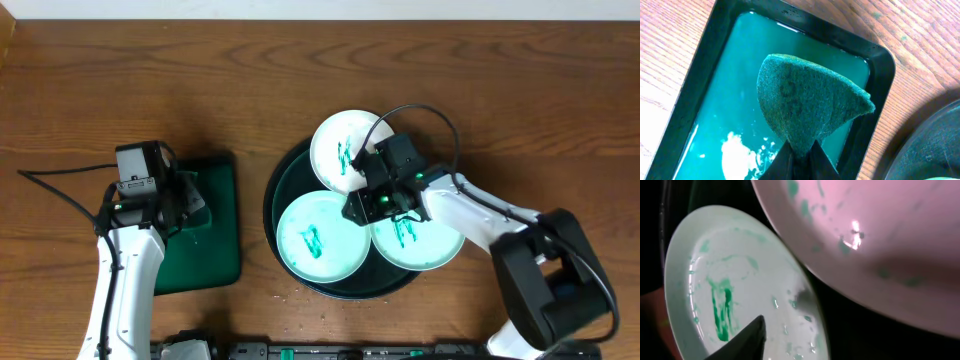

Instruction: Clean dirty plates on tray and stack at the side

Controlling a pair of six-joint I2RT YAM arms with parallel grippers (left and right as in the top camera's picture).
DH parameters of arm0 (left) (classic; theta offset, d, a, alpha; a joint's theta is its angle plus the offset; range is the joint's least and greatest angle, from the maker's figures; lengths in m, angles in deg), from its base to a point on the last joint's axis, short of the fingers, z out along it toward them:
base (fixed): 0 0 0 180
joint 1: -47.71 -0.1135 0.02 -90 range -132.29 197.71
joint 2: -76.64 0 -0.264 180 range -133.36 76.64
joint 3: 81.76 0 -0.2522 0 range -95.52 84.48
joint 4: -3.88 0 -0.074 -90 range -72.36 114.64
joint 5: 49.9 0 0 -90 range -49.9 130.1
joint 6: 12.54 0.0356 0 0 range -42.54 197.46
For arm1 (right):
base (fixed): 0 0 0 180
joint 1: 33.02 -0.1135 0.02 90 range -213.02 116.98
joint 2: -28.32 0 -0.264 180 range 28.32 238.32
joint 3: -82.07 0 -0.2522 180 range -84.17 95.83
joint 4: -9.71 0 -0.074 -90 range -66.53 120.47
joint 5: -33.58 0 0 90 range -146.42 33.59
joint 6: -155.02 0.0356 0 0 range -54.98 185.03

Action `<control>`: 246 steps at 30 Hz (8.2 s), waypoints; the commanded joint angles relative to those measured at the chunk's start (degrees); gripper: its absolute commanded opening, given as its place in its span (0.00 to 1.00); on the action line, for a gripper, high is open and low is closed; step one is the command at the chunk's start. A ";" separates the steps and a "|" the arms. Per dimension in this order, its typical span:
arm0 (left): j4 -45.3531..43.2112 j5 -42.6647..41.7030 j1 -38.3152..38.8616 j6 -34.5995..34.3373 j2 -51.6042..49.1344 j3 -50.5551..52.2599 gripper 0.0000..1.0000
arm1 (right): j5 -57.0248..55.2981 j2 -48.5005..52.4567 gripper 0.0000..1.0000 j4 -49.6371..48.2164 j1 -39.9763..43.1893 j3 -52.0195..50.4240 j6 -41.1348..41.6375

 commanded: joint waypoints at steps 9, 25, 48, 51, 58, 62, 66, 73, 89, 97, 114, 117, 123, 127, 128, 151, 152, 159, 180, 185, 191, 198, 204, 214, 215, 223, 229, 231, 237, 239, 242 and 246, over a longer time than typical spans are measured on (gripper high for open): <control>-0.26 -1.38 -0.07 -0.13 0.33 -0.52 0.07 | -0.24 1.14 0.01 0.37 -0.37 -0.35 3.17; -0.39 -4.44 19.65 -4.98 0.17 -0.52 0.07 | -0.26 1.14 0.01 -0.35 -0.37 -0.35 2.71; -9.11 -13.73 45.31 -16.92 -25.90 -0.55 0.07 | -5.18 1.11 0.01 -0.35 -0.37 -0.35 2.73; -6.93 -15.15 44.81 -16.46 -25.57 -0.87 0.07 | -5.18 1.11 0.01 -0.37 -0.37 -0.35 2.75; -5.86 -31.39 44.89 -8.76 -25.38 -0.94 0.07 | -5.20 1.11 0.01 -0.13 -0.37 -0.35 2.73; -4.48 -29.77 44.81 -10.10 -25.38 -0.92 0.07 | -5.20 1.11 0.01 -0.09 -0.37 -0.35 2.71; -1.16 -17.77 43.78 -15.54 -25.38 -0.92 0.07 | -5.20 1.11 0.01 0.17 -0.37 -0.35 2.71; 4.52 1.31 39.58 -22.75 -25.38 -0.92 0.07 | -5.20 1.11 0.01 0.35 -0.37 -0.35 2.73; -2.27 19.58 39.01 -33.86 -25.38 -1.68 0.07 | -5.20 1.11 0.01 0.46 -0.37 -0.35 2.73; -2.49 25.05 39.01 -35.08 -25.38 -3.91 0.07 | -5.20 1.11 0.01 0.46 -0.37 -0.35 2.73; -20.06 -17.44 39.36 -5.86 -25.44 -4.87 0.07 | -5.18 1.11 0.01 0.50 -0.37 -0.35 2.73; -19.10 -19.67 39.47 -5.66 -25.44 -4.87 0.07 | -5.18 1.11 0.01 0.52 -0.37 -0.35 2.73; -11.30 -17.94 38.99 -6.25 -25.44 -4.87 0.07 | -5.18 1.11 0.01 1.03 -0.37 -0.35 2.71; -5.77 -10.38 38.38 -6.56 -25.44 -4.87 0.07 | -5.18 1.11 0.01 1.05 -0.37 -0.35 2.73; -4.94 -8.57 38.38 -6.54 -25.44 -4.87 0.07 | -5.18 1.11 0.01 1.05 -0.37 -0.35 2.73; -2.54 16.72 41.35 -11.67 -24.55 -11.13 0.07 | -5.18 1.11 0.01 1.16 -0.37 -0.35 2.73; -2.01 16.22 42.05 -11.72 -24.26 -11.96 0.07 | -5.18 1.11 0.01 1.18 -0.37 -0.35 2.73; 3.08 16.04 45.53 -11.78 -22.75 -18.47 0.07 | -5.18 1.11 0.01 1.31 -0.37 -0.35 2.71; 13.84 17.42 17.38 -14.71 -19.91 -20.63 0.07 | -5.18 1.11 0.01 1.53 -0.37 -0.35 2.51; 13.68 17.42 13.55 -14.25 -23.50 -20.24 0.07 | -5.16 1.11 0.01 1.64 -0.37 -0.35 2.51; 13.64 17.00 11.58 -14.27 -29.90 -20.15 0.07 | -5.16 1.11 0.01 1.79 -0.37 -0.35 2.51; 13.64 15.98 11.43 -14.25 -32.87 -20.17 0.71 | -5.16 1.11 0.01 2.01 -0.37 -0.35 2.51; 14.75 15.93 11.43 -14.25 -31.08 -20.35 0.80 | -5.16 1.11 0.01 1.97 -0.37 -0.33 2.51; 18.82 14.53 11.45 -14.27 -13.14 -22.03 0.80 | -3.65 0.96 0.01 2.97 -0.50 2.64 0.50; 18.97 13.68 11.45 -14.27 -11.08 -22.03 0.80 | -3.67 0.79 0.01 3.93 -0.55 3.74 0.07; 19.98 10.34 11.45 -14.29 -3.85 -22.01 0.81 | -9.64 -0.11 0.01 12.48 -2.36 12.66 -4.50; 20.26 10.34 11.45 -14.32 -5.07 -22.01 0.81 | -18.73 -0.15 0.01 18.95 -4.68 19.17 -6.84; 20.28 10.34 11.45 -14.29 -5.62 -22.01 0.81 | -22.69 -0.15 0.01 20.76 -5.42 21.07 -7.34; 20.26 10.36 11.43 -14.29 -6.49 -22.01 0.81 | -30.38 -0.22 0.01 26.47 -6.75 27.21 -9.64; 20.02 10.36 11.43 -14.29 -6.56 -22.01 0.81 | -32.46 -0.22 0.01 28.22 -6.99 29.42 -10.21; 19.80 10.36 11.43 -14.27 -6.75 -22.01 0.81 | -35.91 -0.22 0.01 30.49 -7.41 32.50 -10.91; 19.82 10.38 11.43 -14.27 -7.26 -22.01 0.81 | -39.01 -0.22 0.01 32.46 -7.89 35.17 -13.11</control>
